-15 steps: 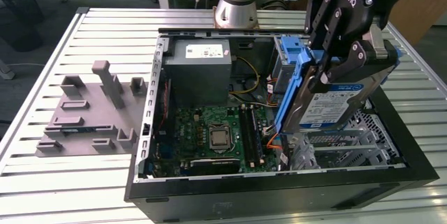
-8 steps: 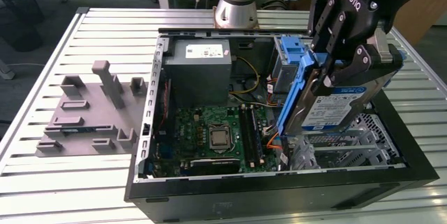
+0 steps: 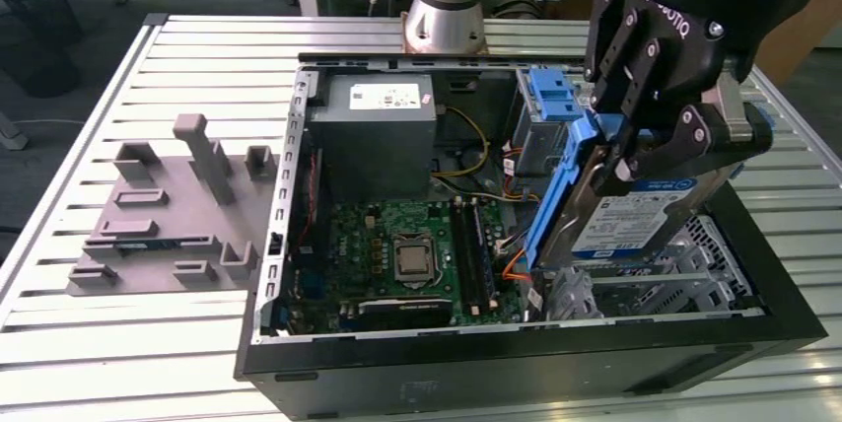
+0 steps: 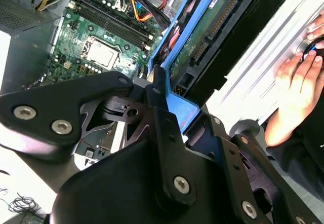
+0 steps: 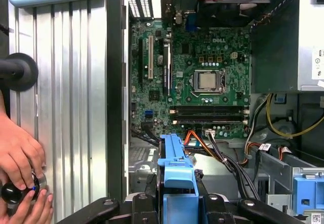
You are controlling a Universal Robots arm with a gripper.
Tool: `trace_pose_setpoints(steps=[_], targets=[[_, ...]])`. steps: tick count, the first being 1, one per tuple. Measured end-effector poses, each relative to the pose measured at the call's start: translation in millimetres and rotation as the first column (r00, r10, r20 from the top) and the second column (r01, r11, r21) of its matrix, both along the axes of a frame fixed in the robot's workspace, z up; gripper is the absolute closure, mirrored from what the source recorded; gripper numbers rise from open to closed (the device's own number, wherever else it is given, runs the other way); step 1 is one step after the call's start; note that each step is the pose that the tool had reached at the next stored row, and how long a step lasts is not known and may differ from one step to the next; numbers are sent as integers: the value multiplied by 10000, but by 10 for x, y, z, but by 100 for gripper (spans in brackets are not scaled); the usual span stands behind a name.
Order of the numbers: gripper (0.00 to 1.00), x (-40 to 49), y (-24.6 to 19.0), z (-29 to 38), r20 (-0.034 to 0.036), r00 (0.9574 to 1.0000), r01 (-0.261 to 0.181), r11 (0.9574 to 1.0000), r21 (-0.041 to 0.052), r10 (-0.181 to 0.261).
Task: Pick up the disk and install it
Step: 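Insert the disk into the insertion slot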
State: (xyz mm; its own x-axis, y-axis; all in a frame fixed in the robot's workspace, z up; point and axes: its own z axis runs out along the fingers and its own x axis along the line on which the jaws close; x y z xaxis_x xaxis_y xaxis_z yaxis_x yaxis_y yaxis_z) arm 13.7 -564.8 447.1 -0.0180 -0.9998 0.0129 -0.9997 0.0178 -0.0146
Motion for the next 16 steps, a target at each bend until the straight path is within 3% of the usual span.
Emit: trace_pose_setpoints(steps=[4,16], targets=[[64,23,-5,-3,-2,10000,-2,10000,-1,2],[64,267,0,-20,-24,10000,-1,10000,3,1]])
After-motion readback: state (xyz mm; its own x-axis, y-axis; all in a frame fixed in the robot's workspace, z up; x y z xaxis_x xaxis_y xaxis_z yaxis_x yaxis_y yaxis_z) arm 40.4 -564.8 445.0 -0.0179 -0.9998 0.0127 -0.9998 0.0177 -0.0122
